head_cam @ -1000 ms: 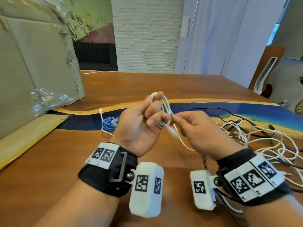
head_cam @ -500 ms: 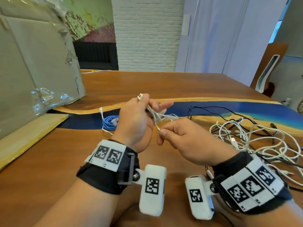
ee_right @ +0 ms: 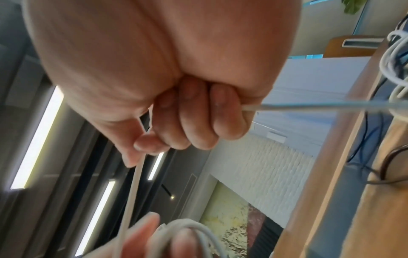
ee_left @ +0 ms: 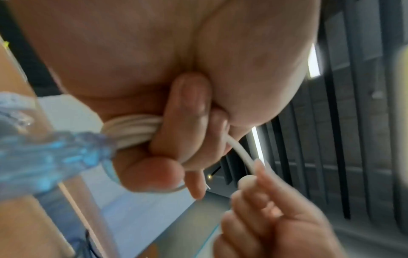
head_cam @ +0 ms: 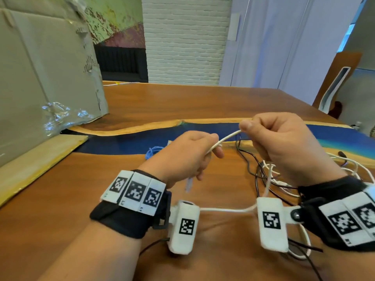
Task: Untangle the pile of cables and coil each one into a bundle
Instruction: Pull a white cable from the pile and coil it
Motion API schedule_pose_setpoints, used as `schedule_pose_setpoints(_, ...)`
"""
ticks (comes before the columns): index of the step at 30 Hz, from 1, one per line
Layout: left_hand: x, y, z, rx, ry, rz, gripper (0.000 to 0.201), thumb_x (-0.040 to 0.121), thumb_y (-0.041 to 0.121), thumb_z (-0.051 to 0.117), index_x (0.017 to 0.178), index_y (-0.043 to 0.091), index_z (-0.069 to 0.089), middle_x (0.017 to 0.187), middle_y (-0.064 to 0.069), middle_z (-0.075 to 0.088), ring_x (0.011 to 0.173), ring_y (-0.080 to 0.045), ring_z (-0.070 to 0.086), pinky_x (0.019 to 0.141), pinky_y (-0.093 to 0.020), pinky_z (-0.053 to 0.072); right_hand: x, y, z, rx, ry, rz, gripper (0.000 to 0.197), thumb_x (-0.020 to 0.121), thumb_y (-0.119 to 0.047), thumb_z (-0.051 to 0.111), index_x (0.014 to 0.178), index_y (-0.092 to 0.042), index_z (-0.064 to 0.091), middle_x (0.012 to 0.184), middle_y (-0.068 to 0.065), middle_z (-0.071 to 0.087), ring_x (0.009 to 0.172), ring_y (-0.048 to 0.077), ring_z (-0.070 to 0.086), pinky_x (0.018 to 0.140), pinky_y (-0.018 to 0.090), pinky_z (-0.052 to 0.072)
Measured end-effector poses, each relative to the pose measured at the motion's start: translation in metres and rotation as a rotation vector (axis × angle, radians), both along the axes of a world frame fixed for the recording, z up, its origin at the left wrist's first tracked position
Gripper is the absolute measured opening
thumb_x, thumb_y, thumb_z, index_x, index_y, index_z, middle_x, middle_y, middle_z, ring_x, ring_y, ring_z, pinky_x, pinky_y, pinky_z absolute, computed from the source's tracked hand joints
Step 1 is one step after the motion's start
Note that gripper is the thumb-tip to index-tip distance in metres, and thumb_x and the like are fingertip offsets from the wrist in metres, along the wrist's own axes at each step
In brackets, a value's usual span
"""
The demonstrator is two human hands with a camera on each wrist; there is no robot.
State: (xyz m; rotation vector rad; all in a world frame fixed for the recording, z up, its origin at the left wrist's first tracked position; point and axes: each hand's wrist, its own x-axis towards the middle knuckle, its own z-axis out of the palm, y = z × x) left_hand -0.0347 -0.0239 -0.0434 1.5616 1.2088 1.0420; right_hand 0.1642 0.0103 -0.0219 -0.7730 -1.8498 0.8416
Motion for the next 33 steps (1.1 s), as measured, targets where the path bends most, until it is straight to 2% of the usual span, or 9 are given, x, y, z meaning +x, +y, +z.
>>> schedule_pose_setpoints(4,0.0,-0.008,0.004,-0.094,-0.287,-0.207,0.05,0.11,0.029,0.029,0.101,-0.005,0.064,0.045,0.004,0.02,0.038,-0.014,0.013,0.047,-0.028,0.034,-0.001,0.009,-0.009,-0.013,-0.019,-0.087,0.043,0.095,-0.035,0.063,0.065,-0.005,0.057,0.041,-0.013,0.038,0.038,0.003,0.036,0.053,0.016,0.04)
schedule_pose_setpoints(8,-0.007,-0.007,0.009,-0.118,-0.527,-0.217,0.041,0.108,0.024,0.033,0.093,0.002,0.064,0.047,0.007,0.018,0.034,-0.008,0.013,0.045,-0.025,0.035,-0.002,0.01,-0.011,-0.052,-0.074,-0.042,0.039,0.103,-0.029,0.055,0.073,-0.006,0.064,0.04,-0.016,0.047,0.044,-0.005,0.053,0.059,0.019,0.033)
schedule_pose_setpoints(11,-0.011,-0.004,0.01,-0.121,-0.677,-0.184,0.039,0.108,0.027,0.033,0.091,0.007,0.062,0.049,0.009,0.021,0.038,-0.009,0.011,0.048,-0.024,0.038,-0.006,0.012,-0.015,-0.045,-0.125,-0.022,0.036,0.105,-0.032,0.052,0.085,-0.013,0.074,0.047,-0.011,0.038,0.043,0.004,0.034,0.049,0.012,0.032)
schedule_pose_setpoints(16,-0.009,-0.002,0.01,-0.138,-0.918,-0.211,0.037,0.108,0.028,0.033,0.095,0.007,0.059,0.053,0.007,0.016,0.037,-0.009,0.018,0.052,-0.024,0.044,-0.018,0.013,-0.028,-0.095,-0.179,0.056,0.029,0.108,-0.029,0.048,0.102,-0.024,0.077,0.057,-0.004,0.033,0.052,0.013,0.029,0.048,0.022,0.027)
schedule_pose_setpoints(21,-0.002,-0.005,0.008,-0.202,-0.754,-0.224,0.048,0.106,0.029,0.034,0.089,0.003,0.071,0.048,0.005,0.014,0.037,-0.013,0.01,0.049,-0.025,0.042,-0.011,0.018,-0.025,0.046,-0.092,-0.186,0.027,0.107,-0.027,0.051,0.097,-0.022,0.076,0.046,-0.016,0.042,0.044,0.004,0.039,0.049,0.014,0.03)
schedule_pose_setpoints(24,0.003,-0.008,0.009,-0.238,-0.722,-0.276,0.048,0.105,0.029,0.033,0.086,0.004,0.069,0.048,0.005,0.013,0.037,-0.013,0.008,0.046,-0.025,0.04,-0.008,0.019,-0.023,0.097,-0.121,-0.267,0.026,0.106,-0.029,0.053,0.094,-0.025,0.076,0.052,-0.022,0.055,0.054,0.0,0.049,0.056,0.016,0.036)
schedule_pose_setpoints(26,0.002,-0.007,0.01,-0.21,-0.824,-0.286,0.042,0.105,0.028,0.034,0.094,0.003,0.066,0.051,0.006,0.016,0.038,-0.011,0.012,0.05,-0.025,0.043,-0.011,0.019,-0.023,0.076,-0.158,-0.237,0.027,0.106,-0.029,0.052,0.097,-0.025,0.077,0.06,-0.022,0.061,0.062,-0.003,0.055,0.062,0.021,0.041)
schedule_pose_setpoints(29,0.0,-0.003,0.011,-0.138,-1.029,-0.238,0.038,0.106,0.024,0.032,0.115,0.0,0.06,0.056,0.005,0.027,0.041,-0.009,0.028,0.063,-0.025,0.049,-0.017,0.012,-0.026,-0.038,-0.306,-0.087,0.03,0.107,-0.034,0.05,0.097,-0.025,0.077,0.058,-0.006,0.047,0.051,0.007,0.039,0.051,0.022,0.033)
schedule_pose_setpoints(33,-0.002,0.002,0.01,-0.008,-1.159,-0.052,0.035,0.109,0.021,0.032,0.124,-0.003,0.052,0.065,0.003,0.043,0.055,-0.011,0.054,0.086,-0.031,0.053,-0.03,0.001,-0.03,-0.115,-0.498,0.048,0.03,0.106,-0.037,0.05,0.094,-0.025,0.075,0.051,-0.008,0.045,0.045,0.006,0.036,0.049,0.023,0.033)
